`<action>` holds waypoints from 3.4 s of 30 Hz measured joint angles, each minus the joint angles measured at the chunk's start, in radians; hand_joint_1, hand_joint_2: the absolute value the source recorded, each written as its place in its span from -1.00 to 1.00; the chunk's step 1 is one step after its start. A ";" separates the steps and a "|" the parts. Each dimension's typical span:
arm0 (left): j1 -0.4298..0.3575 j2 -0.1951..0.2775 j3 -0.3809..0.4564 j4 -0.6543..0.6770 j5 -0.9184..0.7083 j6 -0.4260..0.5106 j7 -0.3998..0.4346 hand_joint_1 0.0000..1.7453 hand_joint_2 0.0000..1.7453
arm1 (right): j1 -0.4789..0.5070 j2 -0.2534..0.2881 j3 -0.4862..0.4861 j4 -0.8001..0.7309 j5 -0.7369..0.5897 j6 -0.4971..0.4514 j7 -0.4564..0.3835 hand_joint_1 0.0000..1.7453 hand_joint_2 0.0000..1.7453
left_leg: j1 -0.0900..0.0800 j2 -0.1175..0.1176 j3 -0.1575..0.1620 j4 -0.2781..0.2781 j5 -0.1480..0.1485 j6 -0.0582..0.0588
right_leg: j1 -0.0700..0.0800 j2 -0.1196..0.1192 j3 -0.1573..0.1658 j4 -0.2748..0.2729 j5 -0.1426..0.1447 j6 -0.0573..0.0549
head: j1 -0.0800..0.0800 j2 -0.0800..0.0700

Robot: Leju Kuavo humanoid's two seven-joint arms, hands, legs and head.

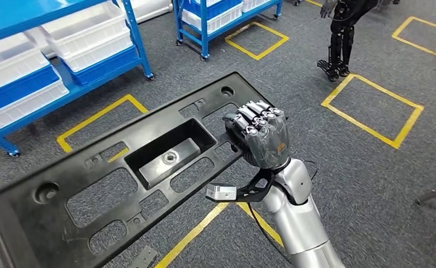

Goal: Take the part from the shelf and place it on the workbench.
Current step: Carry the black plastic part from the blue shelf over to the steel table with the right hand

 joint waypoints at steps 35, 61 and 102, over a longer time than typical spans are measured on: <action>0.002 -0.002 -0.001 0.000 0.012 0.001 -0.003 -1.00 1.00 | 0.019 0.025 -0.041 -0.041 0.120 0.000 -0.036 1.00 1.00 | -0.001 0.018 -0.005 -0.015 0.008 0.024 | 0.001 -0.009 -0.024 0.030 -0.018 0.018 | 0.001 0.000; 0.002 0.000 -0.003 0.000 0.012 0.002 -0.001 -1.00 1.00 | 0.019 0.026 -0.050 -0.042 0.114 0.000 -0.021 1.00 1.00 | -0.001 0.013 -0.023 0.007 0.007 0.000 | 0.007 -0.001 -0.002 0.006 -0.004 -0.008 | 0.002 0.000; 0.006 0.007 -0.009 0.000 0.015 0.003 -0.001 -1.00 1.00 | 0.025 0.022 -0.050 -0.049 0.089 0.000 -0.018 1.00 1.00 | -0.001 0.070 -0.009 -0.021 0.012 0.041 | -0.001 -0.068 -0.127 0.246 -0.098 0.035 | 0.006 0.000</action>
